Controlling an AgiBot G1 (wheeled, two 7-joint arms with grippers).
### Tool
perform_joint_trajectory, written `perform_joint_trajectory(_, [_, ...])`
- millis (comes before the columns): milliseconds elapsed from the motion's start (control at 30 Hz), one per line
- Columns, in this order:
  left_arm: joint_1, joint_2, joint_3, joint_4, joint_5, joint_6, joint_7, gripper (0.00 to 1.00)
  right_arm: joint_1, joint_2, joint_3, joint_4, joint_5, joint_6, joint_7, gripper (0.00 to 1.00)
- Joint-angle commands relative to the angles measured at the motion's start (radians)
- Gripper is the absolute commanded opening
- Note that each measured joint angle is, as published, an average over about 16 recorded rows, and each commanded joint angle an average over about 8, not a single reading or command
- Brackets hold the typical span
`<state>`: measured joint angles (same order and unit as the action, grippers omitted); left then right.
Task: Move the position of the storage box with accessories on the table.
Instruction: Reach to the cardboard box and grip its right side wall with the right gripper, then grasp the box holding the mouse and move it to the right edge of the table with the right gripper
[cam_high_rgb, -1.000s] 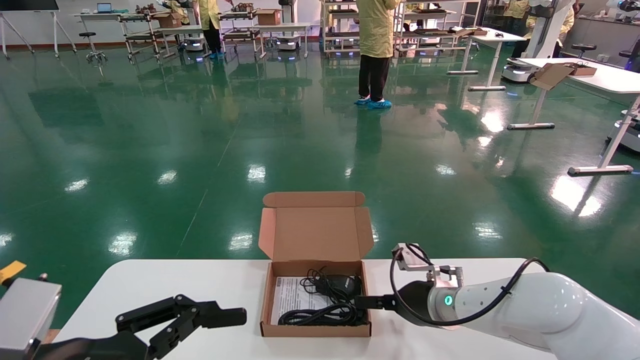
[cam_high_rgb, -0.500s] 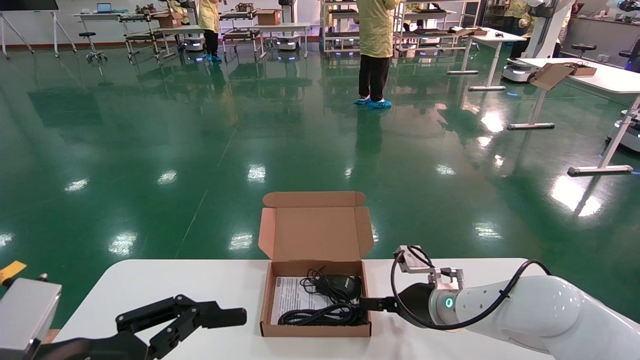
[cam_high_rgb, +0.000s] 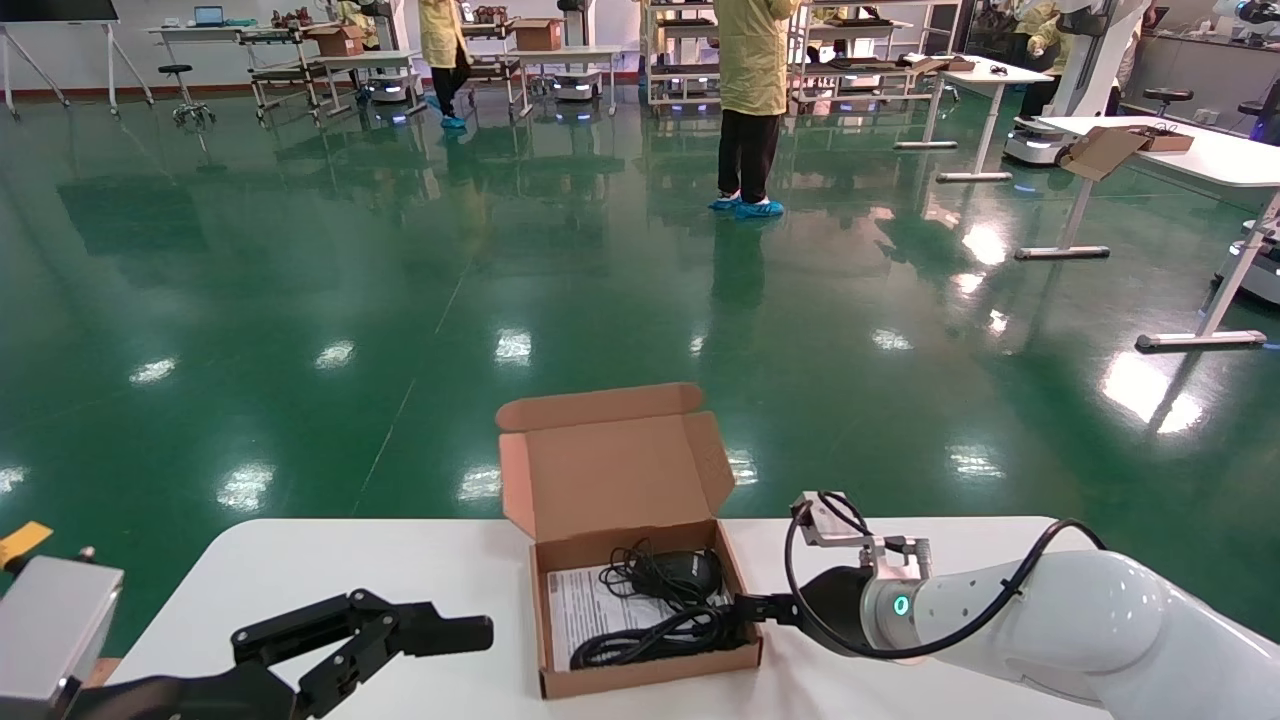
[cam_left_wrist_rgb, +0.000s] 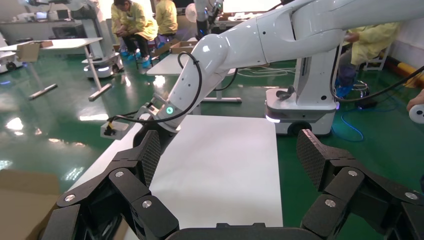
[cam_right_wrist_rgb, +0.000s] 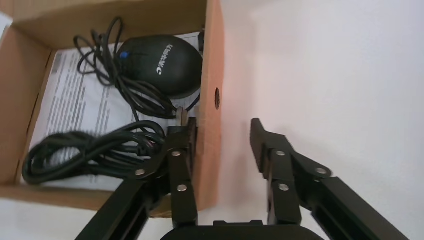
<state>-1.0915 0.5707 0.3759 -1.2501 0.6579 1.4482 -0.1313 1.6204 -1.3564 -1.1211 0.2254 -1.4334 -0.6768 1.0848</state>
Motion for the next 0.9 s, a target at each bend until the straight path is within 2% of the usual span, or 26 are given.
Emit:
perform_joint_trajectory(33, [0.000,0.000,0.000,0.000,0.000,0.000,0.000,1.00,0.001,0.000,-0.003,-0.001,0.003,0.000,0.000,0.00])
perform_joint_trajectory(467, [0.000,0.000,0.000,0.000,0.000,0.000,0.000,1.00,0.013,0.008,-0.021,-0.032,0.019,-0.044,-0.018,0.00])
perform_joint_trajectory(900, [0.000,0.000,0.000,0.000,0.000,0.000,0.000,1.00,0.080,0.028,-0.018,-0.080,0.039,-0.142,-0.075,0.00])
